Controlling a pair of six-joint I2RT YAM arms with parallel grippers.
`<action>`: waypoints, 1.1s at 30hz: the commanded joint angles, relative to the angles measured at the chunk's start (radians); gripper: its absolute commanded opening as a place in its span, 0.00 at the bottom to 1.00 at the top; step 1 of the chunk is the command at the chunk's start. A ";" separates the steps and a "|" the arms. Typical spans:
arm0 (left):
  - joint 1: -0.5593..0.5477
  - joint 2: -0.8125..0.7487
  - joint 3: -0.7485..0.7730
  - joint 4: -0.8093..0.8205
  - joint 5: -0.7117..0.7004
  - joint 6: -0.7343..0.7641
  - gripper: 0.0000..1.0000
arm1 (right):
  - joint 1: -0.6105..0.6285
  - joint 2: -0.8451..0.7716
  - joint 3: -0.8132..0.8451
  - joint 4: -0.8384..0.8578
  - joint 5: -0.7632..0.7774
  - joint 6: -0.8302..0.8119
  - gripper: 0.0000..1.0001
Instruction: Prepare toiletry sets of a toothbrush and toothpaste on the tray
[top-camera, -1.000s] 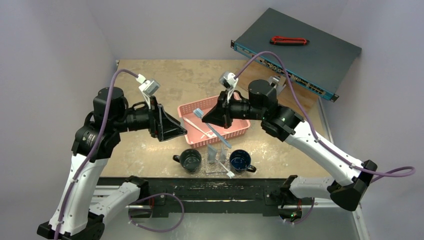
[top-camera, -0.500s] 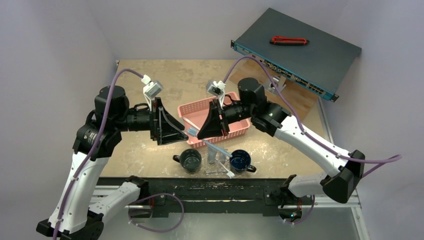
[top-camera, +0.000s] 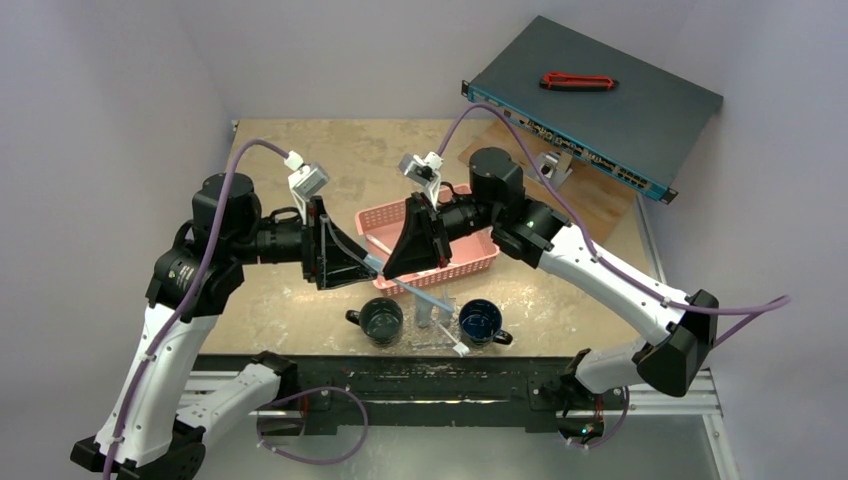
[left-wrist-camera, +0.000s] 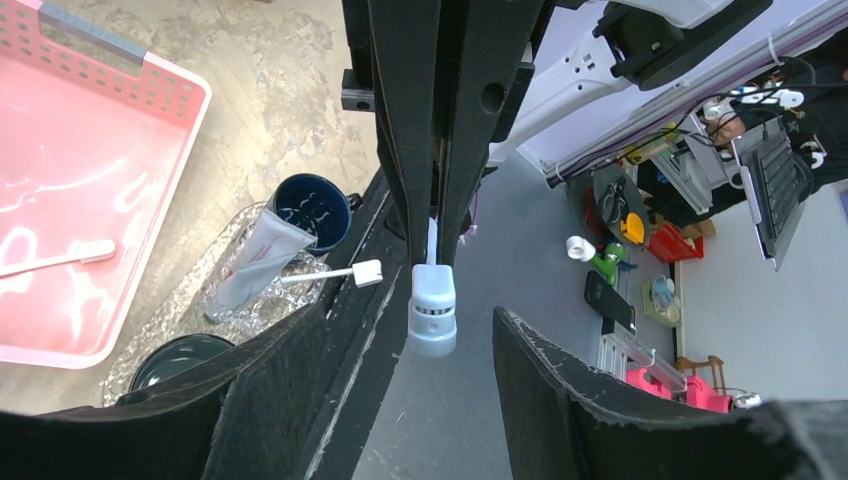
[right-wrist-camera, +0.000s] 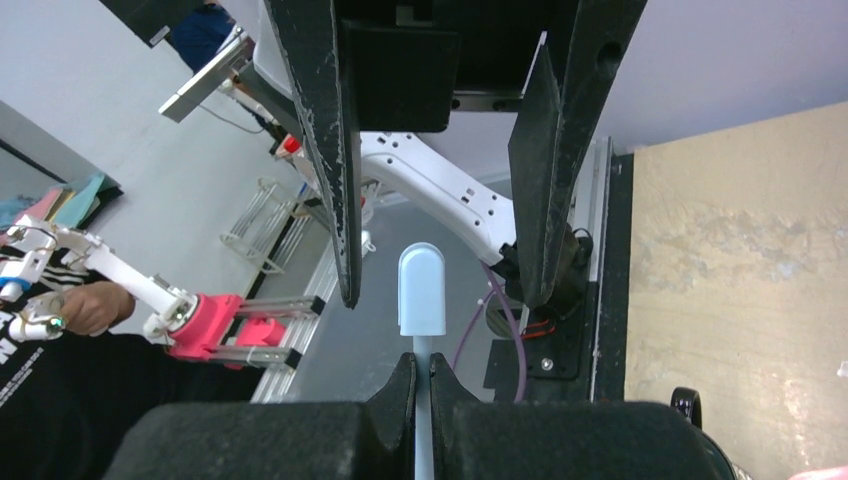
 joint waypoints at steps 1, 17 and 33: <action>-0.009 -0.010 0.020 0.014 -0.021 0.038 0.59 | 0.003 0.003 0.045 0.069 -0.021 0.043 0.00; -0.009 0.003 0.038 0.031 -0.003 0.019 0.42 | 0.014 0.026 0.041 0.079 0.001 0.059 0.00; -0.009 0.001 0.035 0.037 0.003 0.019 0.16 | 0.019 0.025 0.041 0.099 0.012 0.061 0.00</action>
